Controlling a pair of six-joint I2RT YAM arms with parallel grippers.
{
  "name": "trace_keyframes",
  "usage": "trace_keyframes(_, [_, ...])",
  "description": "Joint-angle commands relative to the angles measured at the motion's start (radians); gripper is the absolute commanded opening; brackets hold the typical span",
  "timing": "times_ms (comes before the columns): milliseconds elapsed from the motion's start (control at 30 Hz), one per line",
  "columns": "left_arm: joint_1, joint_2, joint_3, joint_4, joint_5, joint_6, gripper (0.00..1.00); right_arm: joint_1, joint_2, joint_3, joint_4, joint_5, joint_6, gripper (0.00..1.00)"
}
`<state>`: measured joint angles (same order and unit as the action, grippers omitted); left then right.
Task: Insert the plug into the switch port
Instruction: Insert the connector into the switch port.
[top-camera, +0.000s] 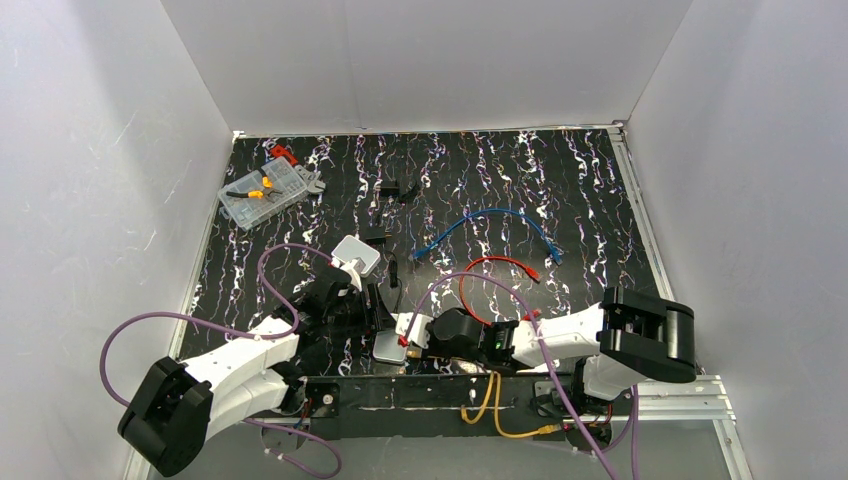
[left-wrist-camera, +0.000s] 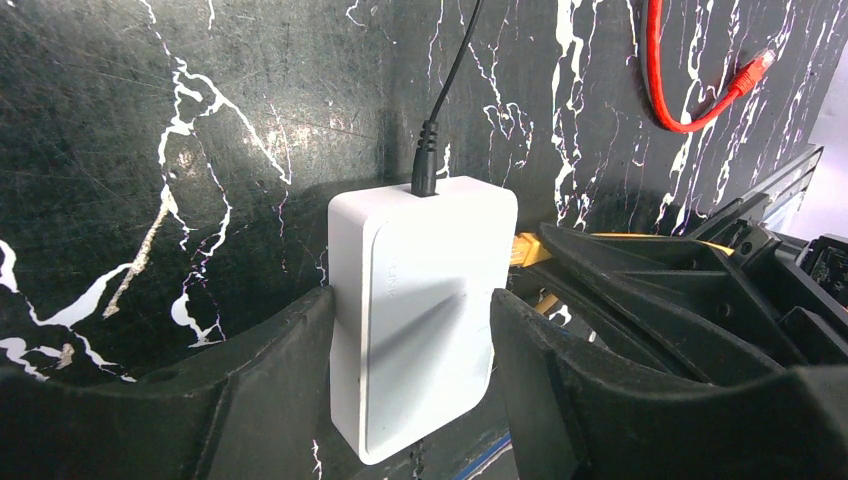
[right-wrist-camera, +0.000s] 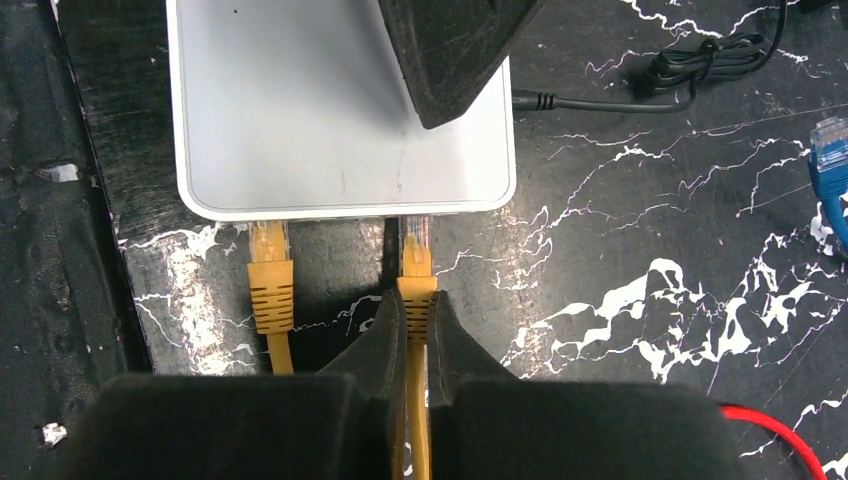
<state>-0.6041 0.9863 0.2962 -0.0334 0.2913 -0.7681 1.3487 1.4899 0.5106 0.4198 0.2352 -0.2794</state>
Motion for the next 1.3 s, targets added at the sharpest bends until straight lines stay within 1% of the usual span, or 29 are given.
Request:
trace_keyframes(0, [-0.006, 0.025, -0.028, -0.067, 0.013, 0.02, 0.57, -0.006, -0.053, 0.033, 0.151, -0.044, 0.016, 0.01])
trace_keyframes(233, [-0.006, 0.039, -0.02, -0.069, 0.011, 0.025, 0.58, -0.01, -0.079, 0.01, 0.159, -0.134, 0.037, 0.01])
trace_keyframes(333, [-0.006, 0.039, -0.018, -0.072, 0.008, 0.023, 0.59, -0.012, -0.066, 0.019, 0.149, -0.172, 0.054, 0.01])
trace_keyframes(500, [-0.006, 0.036, -0.013, -0.078, 0.003, 0.022, 0.59, -0.013, -0.028, 0.048, 0.13, -0.191, 0.086, 0.01])
trace_keyframes(767, [-0.006, 0.033, -0.013, -0.085, 0.003, 0.022, 0.59, -0.014, -0.01, 0.065, 0.132, -0.136, 0.135, 0.01])
trace_keyframes(1100, [-0.006, 0.029, -0.031, -0.074, 0.011, 0.01, 0.58, -0.014, -0.027, 0.057, 0.178, -0.102, 0.214, 0.01])
trace_keyframes(1267, [-0.006, 0.018, -0.04, -0.081, 0.011, 0.007, 0.58, -0.017, -0.011, 0.074, 0.156, -0.045, 0.269, 0.01])
